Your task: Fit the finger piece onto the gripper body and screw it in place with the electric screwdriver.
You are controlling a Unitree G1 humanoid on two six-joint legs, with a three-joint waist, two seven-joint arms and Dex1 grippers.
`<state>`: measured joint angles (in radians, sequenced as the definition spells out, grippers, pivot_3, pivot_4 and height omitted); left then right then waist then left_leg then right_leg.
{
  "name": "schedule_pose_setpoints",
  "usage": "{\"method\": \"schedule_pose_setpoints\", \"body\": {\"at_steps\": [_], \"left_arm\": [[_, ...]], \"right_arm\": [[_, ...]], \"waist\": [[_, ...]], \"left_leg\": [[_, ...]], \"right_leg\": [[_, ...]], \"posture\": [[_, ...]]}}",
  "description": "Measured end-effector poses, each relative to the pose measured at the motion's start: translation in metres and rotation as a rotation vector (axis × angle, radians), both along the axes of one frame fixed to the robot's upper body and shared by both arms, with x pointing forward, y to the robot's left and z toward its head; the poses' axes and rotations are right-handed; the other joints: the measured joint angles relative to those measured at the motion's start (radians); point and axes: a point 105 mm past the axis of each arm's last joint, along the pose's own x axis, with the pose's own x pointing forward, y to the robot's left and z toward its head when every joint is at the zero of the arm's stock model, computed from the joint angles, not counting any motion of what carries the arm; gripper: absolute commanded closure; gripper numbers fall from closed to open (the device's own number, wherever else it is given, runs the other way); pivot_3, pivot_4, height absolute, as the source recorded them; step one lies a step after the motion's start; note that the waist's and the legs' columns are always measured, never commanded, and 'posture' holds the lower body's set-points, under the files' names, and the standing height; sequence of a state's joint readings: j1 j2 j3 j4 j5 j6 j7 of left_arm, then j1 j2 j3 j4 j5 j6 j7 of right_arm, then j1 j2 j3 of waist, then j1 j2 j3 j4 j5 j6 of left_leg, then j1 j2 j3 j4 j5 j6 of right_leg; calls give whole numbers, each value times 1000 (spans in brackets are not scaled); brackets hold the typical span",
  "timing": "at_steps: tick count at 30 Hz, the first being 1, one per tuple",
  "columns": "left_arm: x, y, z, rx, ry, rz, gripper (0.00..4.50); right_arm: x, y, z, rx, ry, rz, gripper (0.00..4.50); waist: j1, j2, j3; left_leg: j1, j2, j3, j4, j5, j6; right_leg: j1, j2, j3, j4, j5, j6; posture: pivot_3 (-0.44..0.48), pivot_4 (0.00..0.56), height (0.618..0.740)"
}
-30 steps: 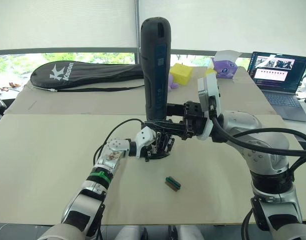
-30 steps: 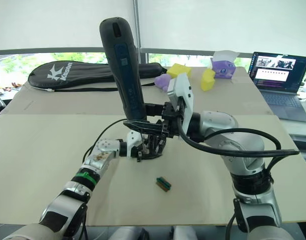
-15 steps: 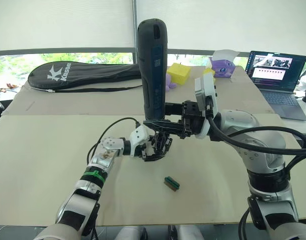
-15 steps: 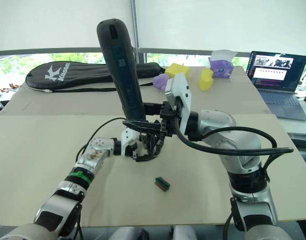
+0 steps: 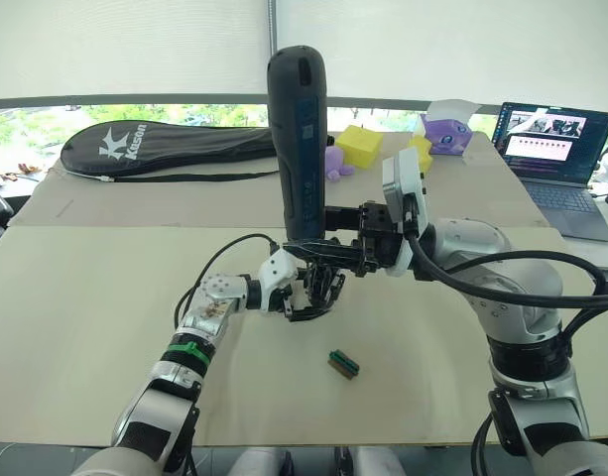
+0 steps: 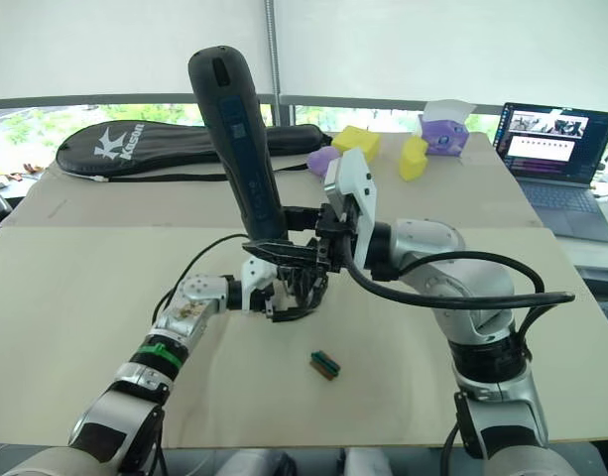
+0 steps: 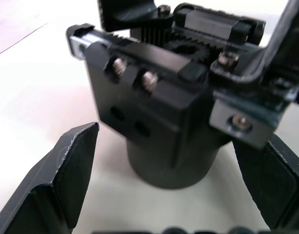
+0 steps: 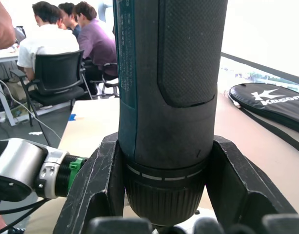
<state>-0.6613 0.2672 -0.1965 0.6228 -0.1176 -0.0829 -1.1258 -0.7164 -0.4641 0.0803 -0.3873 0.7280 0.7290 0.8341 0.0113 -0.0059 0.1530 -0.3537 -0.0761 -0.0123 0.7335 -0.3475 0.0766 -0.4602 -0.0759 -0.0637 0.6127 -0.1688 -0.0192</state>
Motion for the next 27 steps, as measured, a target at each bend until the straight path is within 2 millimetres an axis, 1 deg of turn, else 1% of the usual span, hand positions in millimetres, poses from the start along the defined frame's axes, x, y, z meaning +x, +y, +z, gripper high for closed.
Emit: {"method": "schedule_pose_setpoints", "body": {"at_steps": [2,4,5,8,14,27], "left_arm": [[0,-1,0,-1,0,0,0],[0,0,0,-1,-1,0,529],[0,0,0,-1,-1,0,845],[-1,-1,0,-1,0,-6,2177],[-1,-1,0,-1,0,-9,2197],[-1,-1,0,0,0,-10,2197]], "right_arm": [[0,0,0,-1,0,2,2582],[0,1,-1,-4,1,5,2582],[-1,1,-1,-5,1,6,2582],[0,1,-2,-8,-1,6,2582],[1,2,-2,-9,-2,-1,2582],[13,5,-2,1,-37,-44,2582]], "waist": [[0,0,0],[0,0,0],[0,0,0],[0,0,0],[0,0,0],[0,0,0]], "left_leg": [[0,0,0,0,0,0],[0,0,0,0,0,0],[0,0,0,0,0,0],[0,0,0,0,0,0],[0,0,0,0,0,0],[0,0,0,0,0,0]], "right_leg": [[0,0,0,0,0,0],[0,0,0,0,0,0],[0,0,0,0,0,0],[0,0,0,0,0,0],[0,0,0,0,0,0],[0,0,0,0,0,0]], "posture": [[0,150,740],[0,150,740],[0,150,740],[0,150,740],[0,150,740],[0,150,740]]}}
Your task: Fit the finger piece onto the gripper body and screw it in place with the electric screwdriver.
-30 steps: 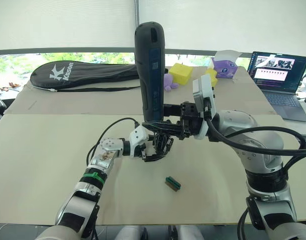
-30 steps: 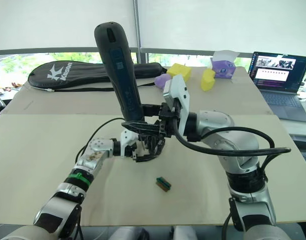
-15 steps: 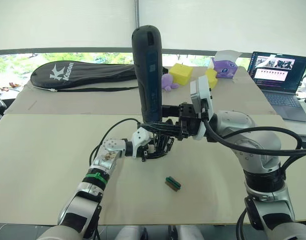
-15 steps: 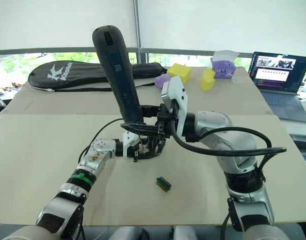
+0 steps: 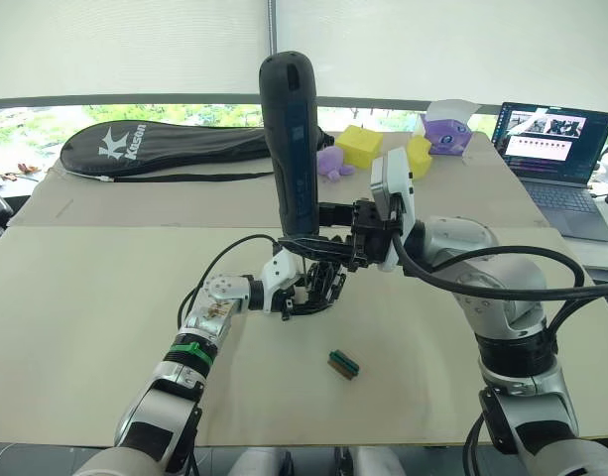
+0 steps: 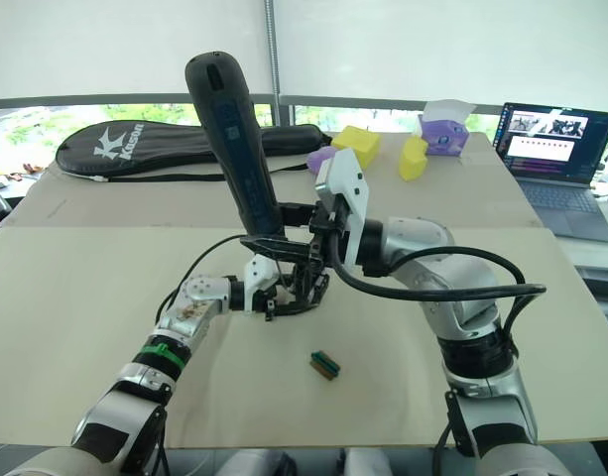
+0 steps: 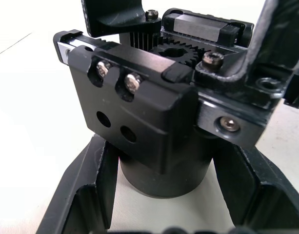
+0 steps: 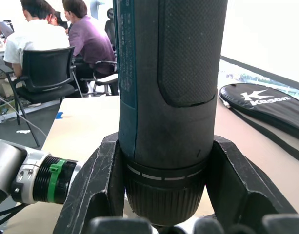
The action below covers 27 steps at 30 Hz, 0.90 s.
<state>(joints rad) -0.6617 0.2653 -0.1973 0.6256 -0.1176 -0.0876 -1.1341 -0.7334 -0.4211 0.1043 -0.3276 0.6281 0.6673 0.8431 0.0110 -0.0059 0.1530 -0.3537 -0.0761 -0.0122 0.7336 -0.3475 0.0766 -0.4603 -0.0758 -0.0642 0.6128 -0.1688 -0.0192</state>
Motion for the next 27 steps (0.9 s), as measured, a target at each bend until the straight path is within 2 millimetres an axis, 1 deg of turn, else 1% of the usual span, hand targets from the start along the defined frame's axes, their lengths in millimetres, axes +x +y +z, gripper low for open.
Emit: {"method": "schedule_pose_setpoints", "body": {"at_steps": [17,27], "left_arm": [[0,0,0,0,0,-1,2197],[0,0,0,1,0,-1,2197]], "right_arm": [[9,-4,-4,-17,-31,-36,2582],[10,-4,-6,-24,-28,-41,2582]], "waist": [[-1,0,0],[-1,0,0]], "left_leg": [[0,0,0,0,0,0],[0,0,0,0,0,0]], "right_leg": [[0,0,0,0,0,0],[0,0,0,0,0,0]], "posture": [[0,150,740],[0,150,740]]}}
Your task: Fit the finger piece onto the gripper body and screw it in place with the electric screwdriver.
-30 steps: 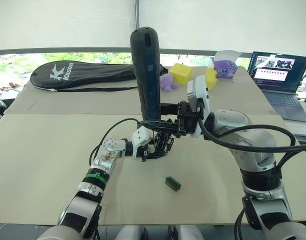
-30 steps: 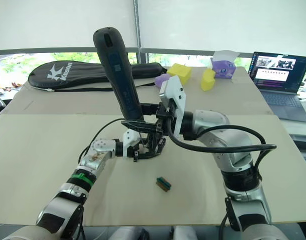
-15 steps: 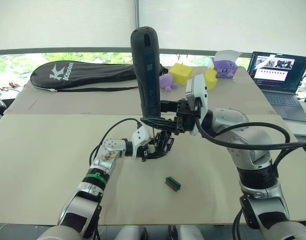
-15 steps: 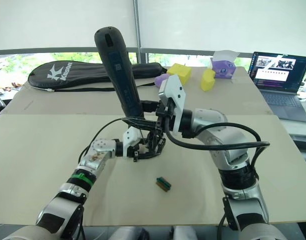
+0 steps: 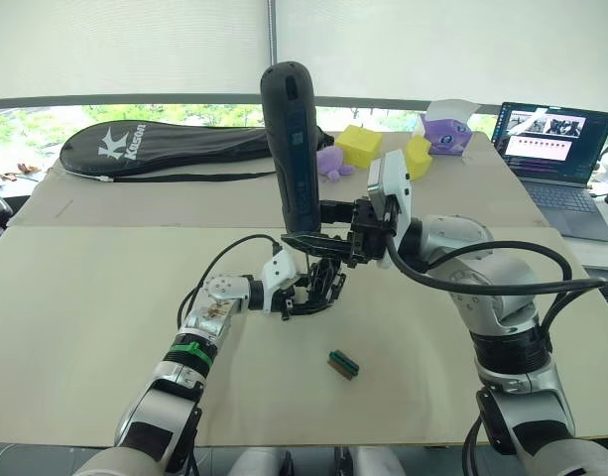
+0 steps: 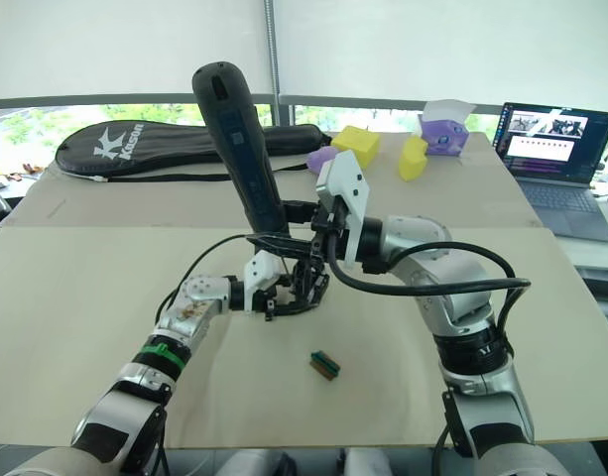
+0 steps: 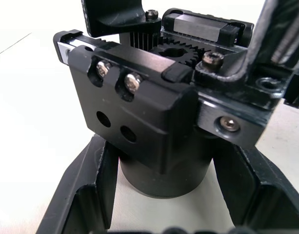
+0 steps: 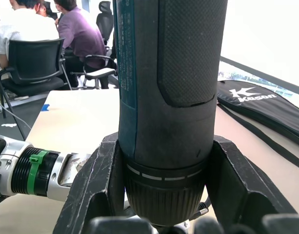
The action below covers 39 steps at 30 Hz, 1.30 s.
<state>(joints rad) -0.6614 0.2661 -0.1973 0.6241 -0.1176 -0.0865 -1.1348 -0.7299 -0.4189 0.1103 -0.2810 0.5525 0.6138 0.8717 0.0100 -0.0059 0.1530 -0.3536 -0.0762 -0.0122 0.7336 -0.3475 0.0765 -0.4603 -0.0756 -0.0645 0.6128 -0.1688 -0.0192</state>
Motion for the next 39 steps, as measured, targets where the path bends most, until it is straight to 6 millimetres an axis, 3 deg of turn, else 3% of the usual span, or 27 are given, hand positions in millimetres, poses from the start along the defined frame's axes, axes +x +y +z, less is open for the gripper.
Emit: {"method": "schedule_pose_setpoints", "body": {"at_steps": [39], "left_arm": [[-1,0,0,1,-2,-1,2197]], "right_arm": [[0,-1,-8,-9,-9,3,2582]], "waist": [[-1,0,0]], "left_leg": [[0,0,0,0,0,0]], "right_leg": [[0,0,0,0,0,0]], "posture": [[0,150,740]]}}
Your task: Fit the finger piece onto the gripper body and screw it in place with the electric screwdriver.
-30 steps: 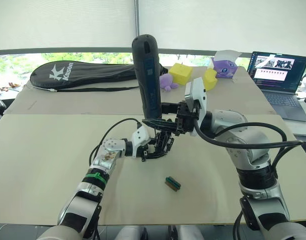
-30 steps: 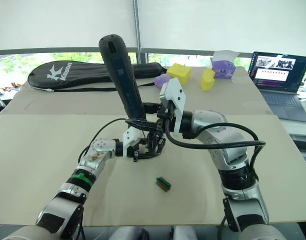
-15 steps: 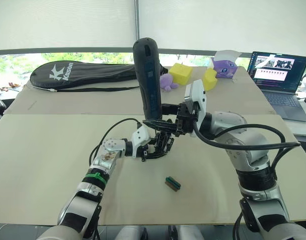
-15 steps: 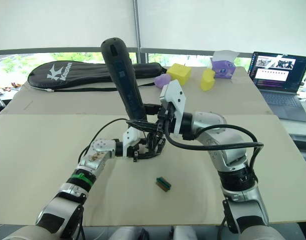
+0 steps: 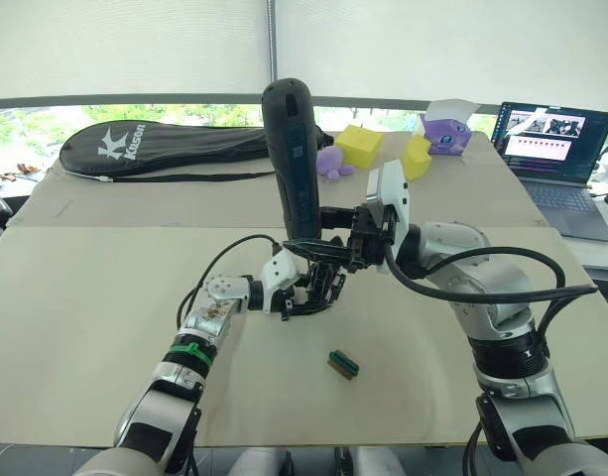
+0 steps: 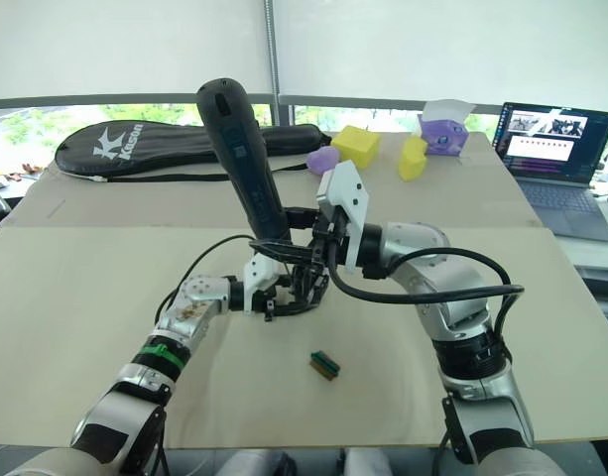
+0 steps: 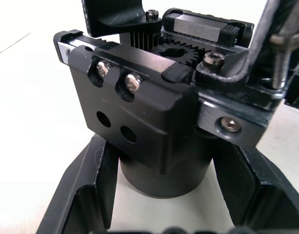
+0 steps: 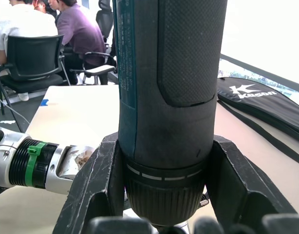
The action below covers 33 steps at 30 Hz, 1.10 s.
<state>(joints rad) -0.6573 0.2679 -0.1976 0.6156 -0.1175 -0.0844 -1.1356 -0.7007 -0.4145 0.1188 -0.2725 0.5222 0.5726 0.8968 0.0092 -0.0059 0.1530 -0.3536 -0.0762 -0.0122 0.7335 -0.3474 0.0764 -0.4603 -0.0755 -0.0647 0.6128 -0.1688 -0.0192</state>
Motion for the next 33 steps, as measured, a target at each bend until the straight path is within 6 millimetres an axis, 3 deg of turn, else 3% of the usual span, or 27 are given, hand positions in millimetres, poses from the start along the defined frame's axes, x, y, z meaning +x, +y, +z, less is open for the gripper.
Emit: {"method": "schedule_pose_setpoints", "body": {"at_steps": [33], "left_arm": [[0,0,0,0,1,-1,2197]], "right_arm": [[-2,-2,1,-29,-34,21,2582]], "waist": [[0,0,0]], "left_leg": [[0,0,0,0,0,0]], "right_leg": [[0,0,0,0,0,0]], "posture": [[0,150,740]]}}
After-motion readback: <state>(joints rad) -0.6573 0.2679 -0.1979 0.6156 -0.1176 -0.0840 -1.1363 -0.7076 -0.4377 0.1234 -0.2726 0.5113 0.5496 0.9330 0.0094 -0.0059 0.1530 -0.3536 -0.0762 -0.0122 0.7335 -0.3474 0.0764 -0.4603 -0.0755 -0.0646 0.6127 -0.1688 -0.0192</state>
